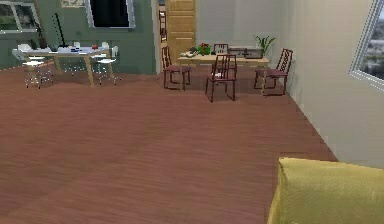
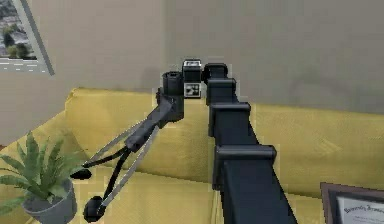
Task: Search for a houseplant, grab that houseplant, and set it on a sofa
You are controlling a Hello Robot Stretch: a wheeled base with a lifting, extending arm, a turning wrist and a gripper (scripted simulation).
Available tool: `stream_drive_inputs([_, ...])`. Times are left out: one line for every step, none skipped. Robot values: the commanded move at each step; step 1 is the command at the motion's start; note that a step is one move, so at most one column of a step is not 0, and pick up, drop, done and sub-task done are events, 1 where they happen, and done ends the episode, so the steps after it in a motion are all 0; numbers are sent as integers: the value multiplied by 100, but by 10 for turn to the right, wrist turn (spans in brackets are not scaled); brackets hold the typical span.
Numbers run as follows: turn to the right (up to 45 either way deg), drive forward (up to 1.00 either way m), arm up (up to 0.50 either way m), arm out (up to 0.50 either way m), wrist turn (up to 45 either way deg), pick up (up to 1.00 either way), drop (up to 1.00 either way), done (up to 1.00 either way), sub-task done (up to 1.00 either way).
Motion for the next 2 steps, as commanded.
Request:
stream_drive_inputs([0,0,0,0,450,0,0,0,0])
stream_drive_inputs([0,0,0,0,450,0,0,0,0])
